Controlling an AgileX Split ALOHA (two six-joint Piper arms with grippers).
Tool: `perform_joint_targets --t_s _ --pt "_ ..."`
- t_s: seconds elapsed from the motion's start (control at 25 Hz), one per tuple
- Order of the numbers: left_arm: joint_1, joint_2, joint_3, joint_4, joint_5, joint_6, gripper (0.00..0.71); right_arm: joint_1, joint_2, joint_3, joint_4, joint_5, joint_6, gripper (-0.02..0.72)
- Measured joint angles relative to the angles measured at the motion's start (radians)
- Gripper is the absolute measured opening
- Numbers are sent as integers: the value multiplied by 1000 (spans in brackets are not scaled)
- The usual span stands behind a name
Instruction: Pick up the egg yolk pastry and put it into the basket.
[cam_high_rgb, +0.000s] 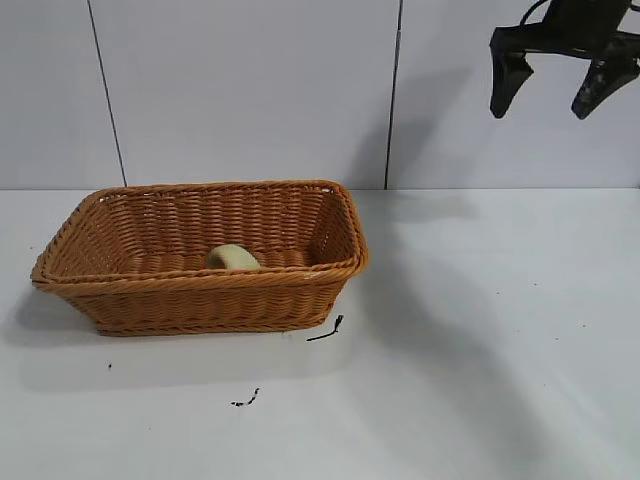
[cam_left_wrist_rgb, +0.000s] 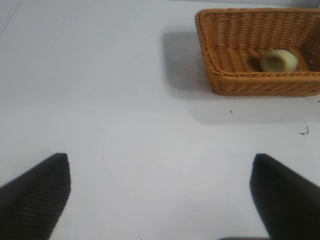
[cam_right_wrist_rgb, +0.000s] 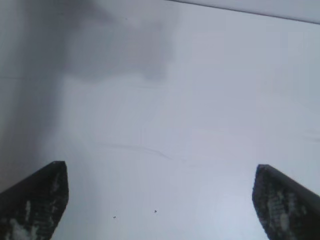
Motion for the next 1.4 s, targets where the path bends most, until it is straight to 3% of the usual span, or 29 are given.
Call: perform_joint_targets --t_s 0.36,0.68,1.0,1.4 --pt "0 0 0 0 0 0 696 0 -436 508 0 0 -3 694" --pt "0 0 0 0 0 0 696 0 -912 992 -48 -1 -11 694" --pt "0 0 0 0 0 0 696 0 -1410 1415 -49 -176 -34 694" --pt "0 0 0 0 0 0 696 0 -1812 1669 -44 -182 -34 694"
